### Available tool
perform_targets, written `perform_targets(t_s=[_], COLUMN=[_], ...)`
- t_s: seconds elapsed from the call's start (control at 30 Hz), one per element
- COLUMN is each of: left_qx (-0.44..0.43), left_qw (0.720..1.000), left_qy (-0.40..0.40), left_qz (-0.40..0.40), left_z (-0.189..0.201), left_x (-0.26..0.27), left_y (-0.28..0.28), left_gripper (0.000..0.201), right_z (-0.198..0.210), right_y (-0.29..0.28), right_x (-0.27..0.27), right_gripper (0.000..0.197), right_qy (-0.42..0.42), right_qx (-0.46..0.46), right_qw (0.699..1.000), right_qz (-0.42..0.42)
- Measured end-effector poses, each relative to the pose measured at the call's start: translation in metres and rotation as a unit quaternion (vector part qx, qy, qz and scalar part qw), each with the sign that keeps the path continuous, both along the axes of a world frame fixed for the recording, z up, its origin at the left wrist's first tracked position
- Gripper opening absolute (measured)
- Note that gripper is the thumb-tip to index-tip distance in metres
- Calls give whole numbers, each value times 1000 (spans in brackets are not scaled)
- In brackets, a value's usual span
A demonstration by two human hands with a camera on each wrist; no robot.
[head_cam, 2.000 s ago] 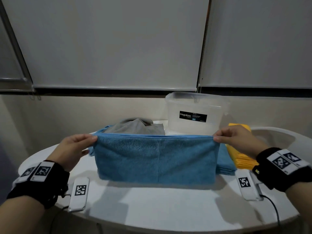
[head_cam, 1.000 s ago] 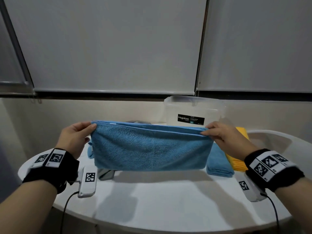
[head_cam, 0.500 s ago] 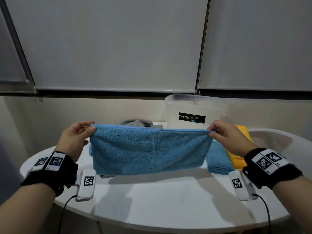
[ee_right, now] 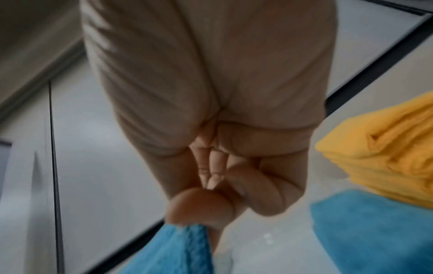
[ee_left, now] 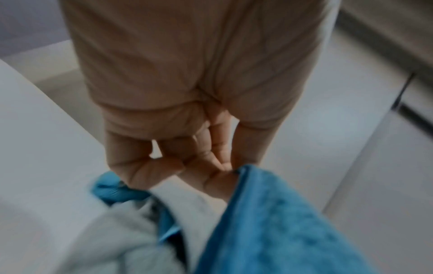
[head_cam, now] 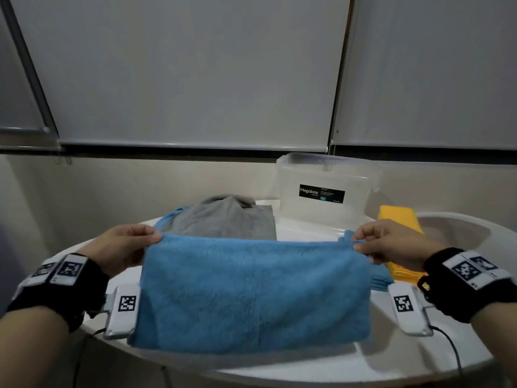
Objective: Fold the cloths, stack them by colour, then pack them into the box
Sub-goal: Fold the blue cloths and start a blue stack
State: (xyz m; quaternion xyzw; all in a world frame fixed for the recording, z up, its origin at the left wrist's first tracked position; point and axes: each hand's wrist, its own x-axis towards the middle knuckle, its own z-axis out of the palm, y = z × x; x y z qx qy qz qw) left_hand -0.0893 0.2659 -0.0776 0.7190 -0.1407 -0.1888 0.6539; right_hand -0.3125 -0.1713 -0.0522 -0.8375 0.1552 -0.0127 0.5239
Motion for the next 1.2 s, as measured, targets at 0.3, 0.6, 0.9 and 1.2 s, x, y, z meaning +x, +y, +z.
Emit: perform_targets(t_s=[0.3,0.6,0.9,1.2], left_qx=[269,393,523,626], left_qw=[956,898,783,692], left_qy=[-68,-159,-298,-202], left_qz=[96,116,-157,-296], left_z=[-72,-72,-65,-68], left_x=[7,11,-57,-59], left_y=[-46,-63,-145,-161], left_gripper=[17,4,53,125], right_z=[-91,-112,-84,-100], right_y=[19,20,125,119], right_x=[48,64,80,82], right_gripper=[23,18,68,122], right_qy=[100,55,152,286], right_qx=[-37,-107,-407,-403], right_qw=[981,976,882,850], right_qz=[-159,-180,180,185])
